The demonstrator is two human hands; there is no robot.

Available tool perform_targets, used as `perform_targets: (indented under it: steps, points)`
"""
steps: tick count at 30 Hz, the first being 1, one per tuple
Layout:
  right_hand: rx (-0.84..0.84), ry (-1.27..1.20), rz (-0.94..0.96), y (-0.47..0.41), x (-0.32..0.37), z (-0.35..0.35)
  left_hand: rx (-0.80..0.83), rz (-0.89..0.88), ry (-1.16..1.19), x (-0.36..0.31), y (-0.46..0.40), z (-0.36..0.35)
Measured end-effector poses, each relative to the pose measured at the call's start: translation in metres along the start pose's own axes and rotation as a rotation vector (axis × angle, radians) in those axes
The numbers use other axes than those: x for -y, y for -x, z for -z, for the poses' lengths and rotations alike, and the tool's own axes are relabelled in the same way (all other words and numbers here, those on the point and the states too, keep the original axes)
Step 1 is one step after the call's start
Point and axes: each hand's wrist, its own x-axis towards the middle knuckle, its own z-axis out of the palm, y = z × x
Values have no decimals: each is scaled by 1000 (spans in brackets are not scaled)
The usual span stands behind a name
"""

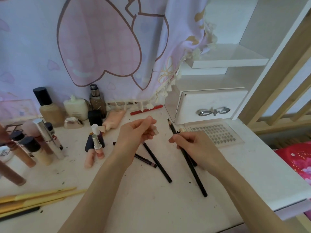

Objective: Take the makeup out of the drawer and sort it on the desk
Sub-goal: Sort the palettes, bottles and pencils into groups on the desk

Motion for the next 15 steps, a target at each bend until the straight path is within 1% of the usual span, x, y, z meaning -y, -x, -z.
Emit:
perform_targets:
  steps: [2,4,5,7,10,12,15]
  points:
    - [-41,52,-20,-9,1,7,-57,-23,-210,4,-3,-1]
    - [-30,143,-28,-21,3,10,-114,-122,-491,9,-4,-2]
    - [-20,197,-23,-27,4,8,-122,-167,-619,12,-3,-5]
    - [1,295,-21,-40,3,3,-111,-218,-789,17,0,-12]
    - [52,399,-27,-53,-1,-6,-105,-300,-923,30,0,-20]
    - [76,456,-23,-57,-2,-9,-118,-316,-950,36,-3,-24]
    - [47,504,-31,-57,-3,-10,-132,-317,-975,40,-3,-29]
